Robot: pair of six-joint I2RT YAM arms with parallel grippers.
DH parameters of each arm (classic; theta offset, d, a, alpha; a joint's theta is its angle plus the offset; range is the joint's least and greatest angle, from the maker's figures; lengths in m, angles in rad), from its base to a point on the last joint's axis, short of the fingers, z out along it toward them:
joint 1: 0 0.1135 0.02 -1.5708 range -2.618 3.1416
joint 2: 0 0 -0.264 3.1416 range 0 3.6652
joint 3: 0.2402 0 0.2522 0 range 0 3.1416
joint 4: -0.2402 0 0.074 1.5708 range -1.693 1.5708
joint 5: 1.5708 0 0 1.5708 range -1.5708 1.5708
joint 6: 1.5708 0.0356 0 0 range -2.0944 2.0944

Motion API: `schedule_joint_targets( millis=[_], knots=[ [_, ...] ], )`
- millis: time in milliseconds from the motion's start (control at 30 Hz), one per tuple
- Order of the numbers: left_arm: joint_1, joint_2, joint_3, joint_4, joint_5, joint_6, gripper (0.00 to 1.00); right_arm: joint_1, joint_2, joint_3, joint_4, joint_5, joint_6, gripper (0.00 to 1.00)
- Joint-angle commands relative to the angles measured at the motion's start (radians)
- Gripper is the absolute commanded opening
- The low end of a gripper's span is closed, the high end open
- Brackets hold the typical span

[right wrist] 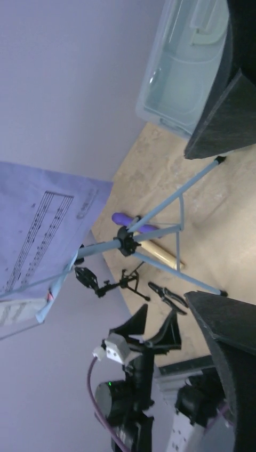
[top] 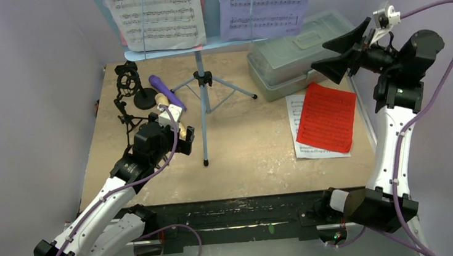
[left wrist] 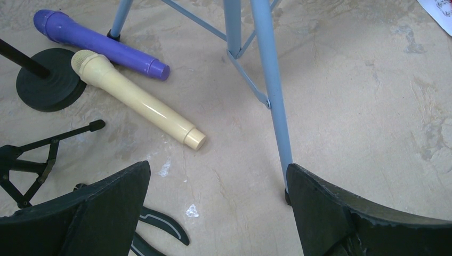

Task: Pack up the instrument practice props
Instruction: Pick up the sheet music from the music stand.

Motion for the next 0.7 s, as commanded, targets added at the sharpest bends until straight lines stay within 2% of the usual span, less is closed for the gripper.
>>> schedule_joint_targets(
  millis=[0, 100, 300, 400, 533, 667],
  knots=[
    [0.006, 0.000, 0.006, 0.022, -0.011, -0.001, 1.00, 0.038, 0.042, -0.101, 1.185, -0.059, 1.067, 0.97],
    [0.006, 0.002, 0.006, 0.023, -0.011, 0.000, 1.00, 0.057, 0.105, -0.053, 1.274, -0.031, 1.220, 0.97],
    [0.006, 0.002, 0.006, 0.023, -0.011, 0.000, 1.00, 0.100, 0.178, 0.056, 1.214, 0.021, 1.229, 0.97],
    [0.007, 0.002, 0.006, 0.023, -0.010, 0.000, 1.00, 0.133, 0.203, 0.117, 1.097, 0.049, 1.149, 0.98],
    [0.007, 0.003, 0.005, 0.024, -0.010, 0.000, 1.00, 0.171, 0.254, 0.250, 0.839, 0.086, 0.933, 0.98],
    [0.007, 0.005, 0.005, 0.025, -0.013, 0.001, 1.00, 0.184, 0.293, 0.329, 0.783, 0.104, 0.897, 0.98]
  ],
)
